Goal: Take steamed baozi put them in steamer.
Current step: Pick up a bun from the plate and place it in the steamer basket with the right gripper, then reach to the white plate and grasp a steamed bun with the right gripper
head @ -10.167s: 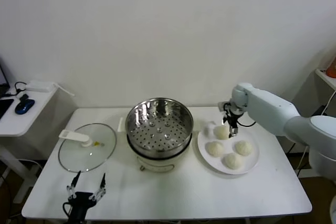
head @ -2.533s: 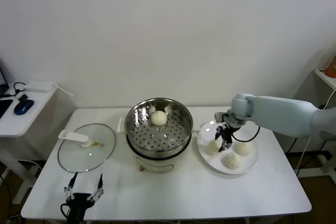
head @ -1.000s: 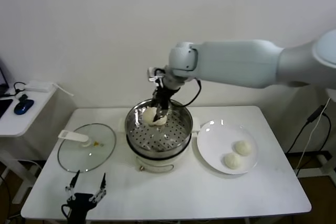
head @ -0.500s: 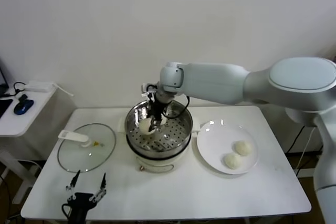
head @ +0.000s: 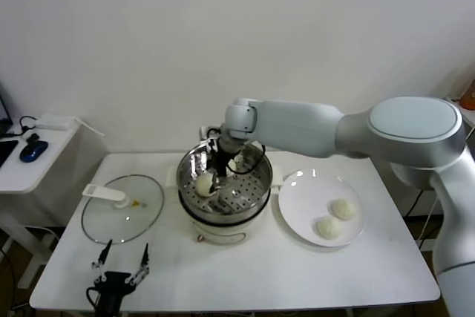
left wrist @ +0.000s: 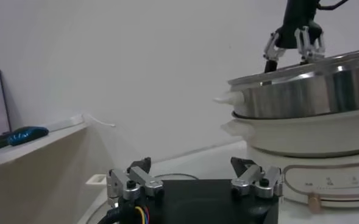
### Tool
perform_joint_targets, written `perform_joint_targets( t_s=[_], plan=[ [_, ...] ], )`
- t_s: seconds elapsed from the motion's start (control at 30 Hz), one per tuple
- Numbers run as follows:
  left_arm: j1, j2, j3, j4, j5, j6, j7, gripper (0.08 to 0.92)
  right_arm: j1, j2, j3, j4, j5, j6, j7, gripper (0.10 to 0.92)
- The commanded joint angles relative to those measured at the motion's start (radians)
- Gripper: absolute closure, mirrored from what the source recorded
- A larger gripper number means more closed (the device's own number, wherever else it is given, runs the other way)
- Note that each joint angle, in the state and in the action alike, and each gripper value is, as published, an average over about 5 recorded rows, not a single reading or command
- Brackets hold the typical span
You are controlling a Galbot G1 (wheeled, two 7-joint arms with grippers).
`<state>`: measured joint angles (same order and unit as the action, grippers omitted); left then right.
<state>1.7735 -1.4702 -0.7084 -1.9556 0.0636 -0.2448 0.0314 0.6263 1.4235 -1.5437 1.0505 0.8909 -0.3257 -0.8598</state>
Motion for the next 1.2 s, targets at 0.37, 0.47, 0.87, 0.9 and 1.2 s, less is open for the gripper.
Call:
perform_joint_targets(
  t_s=[0.37, 0.47, 0.87, 0.9, 1.2],
  plan=[
    [0.007, -0.007, -0.007, -0.008, 0.003, 0.007, 0.002, 0.177, 0.439, -0.347, -0.341, 0.229, 0.025, 0.190, -0.281, 0.203],
    [0.001, -0.012, -0.006, -0.002, 0.003, 0.007, 0.002, 0.177, 0.426, -0.438, -0.380, 0.263, -0.078, 0.224, -0.284, 0.203],
    [-0.014, -0.028, -0.002, 0.011, 0.010, 0.022, 0.003, 0.177, 0.148, -0.677, -0.305, 0.292, -0.526, 0.256, -0.177, 0.203],
    [-0.015, -0.029, -0.002, 0.012, 0.011, 0.023, 0.003, 0.177, 0.125, -0.682, -0.288, 0.287, -0.536, 0.252, -0.172, 0.203],
    [-0.014, -0.034, -0.003, 0.019, 0.018, 0.024, 0.002, 0.177, -0.064, -0.662, -0.145, 0.238, -0.567, 0.212, -0.143, 0.203]
  ],
)
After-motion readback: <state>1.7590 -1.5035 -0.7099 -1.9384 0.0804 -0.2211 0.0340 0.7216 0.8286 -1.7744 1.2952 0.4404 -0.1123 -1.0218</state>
